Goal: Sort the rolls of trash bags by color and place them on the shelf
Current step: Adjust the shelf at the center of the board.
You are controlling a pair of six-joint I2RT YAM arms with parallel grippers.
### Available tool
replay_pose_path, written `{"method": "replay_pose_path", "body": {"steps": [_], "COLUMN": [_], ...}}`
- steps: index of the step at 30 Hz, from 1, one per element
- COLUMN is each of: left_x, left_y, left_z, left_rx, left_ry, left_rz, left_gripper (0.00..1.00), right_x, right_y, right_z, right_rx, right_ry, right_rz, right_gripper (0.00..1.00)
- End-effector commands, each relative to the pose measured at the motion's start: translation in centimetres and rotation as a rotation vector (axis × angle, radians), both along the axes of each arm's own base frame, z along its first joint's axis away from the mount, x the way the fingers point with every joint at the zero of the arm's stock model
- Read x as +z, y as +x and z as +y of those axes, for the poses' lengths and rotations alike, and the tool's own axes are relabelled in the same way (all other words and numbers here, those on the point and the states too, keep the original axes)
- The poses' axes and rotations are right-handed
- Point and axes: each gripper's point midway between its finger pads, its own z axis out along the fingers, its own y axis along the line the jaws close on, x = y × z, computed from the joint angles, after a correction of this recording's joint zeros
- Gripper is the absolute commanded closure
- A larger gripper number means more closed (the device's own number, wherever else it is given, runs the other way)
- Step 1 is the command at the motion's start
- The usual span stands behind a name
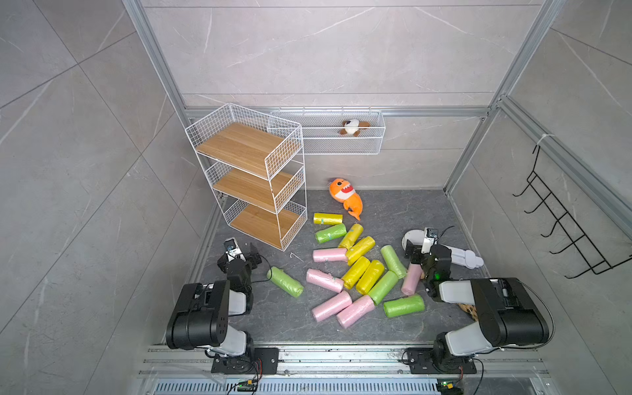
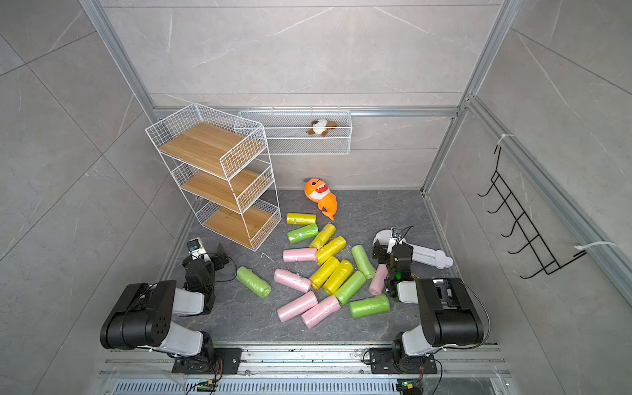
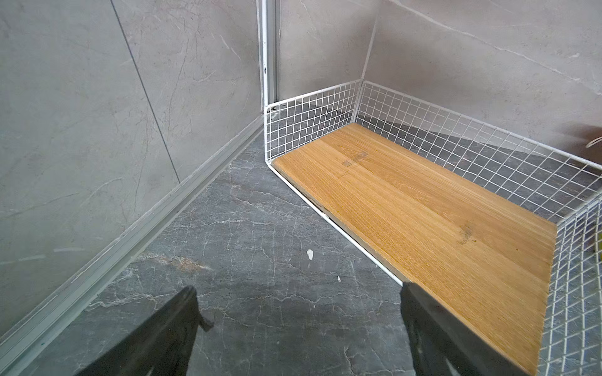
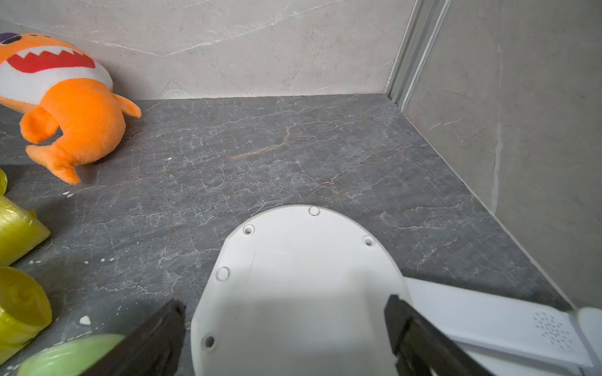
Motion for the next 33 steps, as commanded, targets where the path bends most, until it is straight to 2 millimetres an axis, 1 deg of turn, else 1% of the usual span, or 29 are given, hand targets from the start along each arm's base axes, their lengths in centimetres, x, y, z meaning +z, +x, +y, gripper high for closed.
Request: {"method": "replay_pose_path", "body": {"steps": [1,22,23,25,26,28,29,31,32,33], "left_x": [1.2,1.1,1.4,2.6,2.8,4.6,5.5,7.2,8.1,9.4], "left_y": [0.6,0.6,0.5,0.3,-0.1,-1.1,-1.5,-2.0,-2.1,-2.1], "left_z": [0.3,0.3,0.6,1.7,2.3,3.5,3.7,2.8,2.3,1.3], "left_rx": [0.015,0.012,0.033,0.104,0.150,0.239,0.258,0.224,0.198,0.143], "left_ry": [-0.011,-0.012,-0.011,-0.029,-0.040,-0.083,-0.116,-0.203,-0.244,-0.293], "left_rz": [-0.042,-0.041,-0.051,-0.059,-0.035,-0.052,-0.077,-0.125,-0.149,-0.178], "left_gripper": [0.02,0.02,0.02,0.02,0.02,0.02,0.02,0.02,0.02,0.02], "right_x": [0.2,0.2,0.3,1.1,1.6,3.1,3.9,6.3,7.5,9.0], "right_y": [0.3,0.3,0.2,-0.4,-0.7,-1.5,-1.8,-2.3,-2.5,-2.5], "right_z": [0.1,0.1,0.0,-0.8,-1.2,-1.8,-1.9,-1.7,-1.5,-0.2], "right_rx": [0.007,0.006,-0.002,-0.056,-0.078,-0.117,-0.123,-0.125,-0.123,-0.055], "right_ry": [-0.006,-0.006,-0.008,-0.007,-0.005,-0.006,-0.006,0.008,0.054,0.084], "right_rz": [-0.002,-0.002,-0.007,-0.042,-0.049,-0.067,-0.077,-0.114,-0.136,-0.147], "right_gripper": [0.00,0.00,0.00,0.00,0.00,0.00,0.00,0.00,0.01,0.02]}}
